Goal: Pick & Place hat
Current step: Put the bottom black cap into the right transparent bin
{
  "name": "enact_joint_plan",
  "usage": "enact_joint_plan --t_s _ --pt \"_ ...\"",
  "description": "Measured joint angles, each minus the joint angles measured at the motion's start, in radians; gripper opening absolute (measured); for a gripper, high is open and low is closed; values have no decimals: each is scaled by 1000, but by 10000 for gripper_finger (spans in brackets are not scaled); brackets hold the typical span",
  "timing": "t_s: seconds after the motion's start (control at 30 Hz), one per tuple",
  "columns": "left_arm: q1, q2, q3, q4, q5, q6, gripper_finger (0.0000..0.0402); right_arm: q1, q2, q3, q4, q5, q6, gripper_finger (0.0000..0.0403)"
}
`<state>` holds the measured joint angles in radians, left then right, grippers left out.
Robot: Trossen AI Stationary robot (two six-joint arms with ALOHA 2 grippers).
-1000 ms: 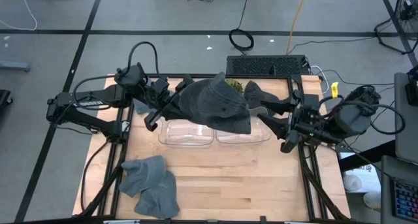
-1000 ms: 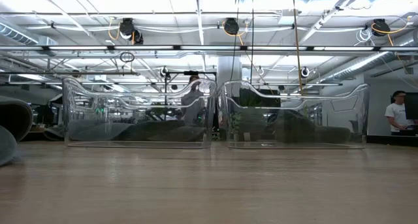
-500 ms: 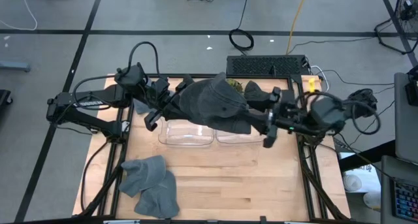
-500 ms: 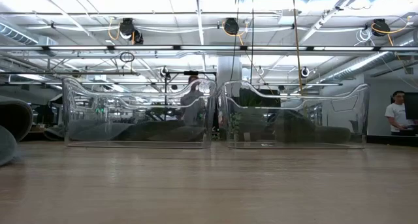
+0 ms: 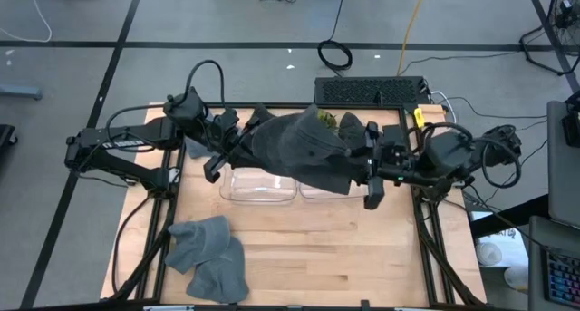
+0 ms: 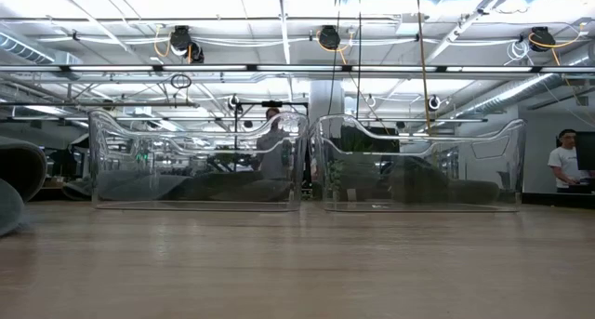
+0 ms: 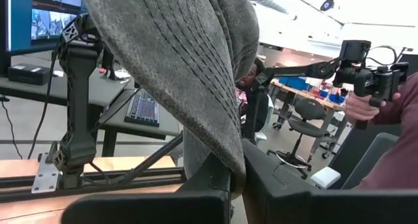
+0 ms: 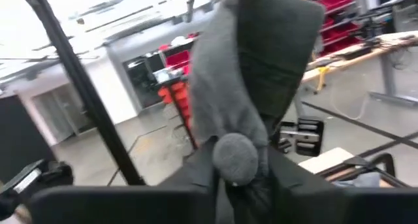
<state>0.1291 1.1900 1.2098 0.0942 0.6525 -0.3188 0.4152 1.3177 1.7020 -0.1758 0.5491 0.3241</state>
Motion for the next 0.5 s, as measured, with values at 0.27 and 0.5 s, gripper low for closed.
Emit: enact_joint_plan --t_s 0.27,0.5 --pt "0 0 0 -12 0 -1 9 0 -6 0 4 -30 46 6" --pt "0 0 0 -18 0 0 13 1 -9 0 66 -36 1 3"
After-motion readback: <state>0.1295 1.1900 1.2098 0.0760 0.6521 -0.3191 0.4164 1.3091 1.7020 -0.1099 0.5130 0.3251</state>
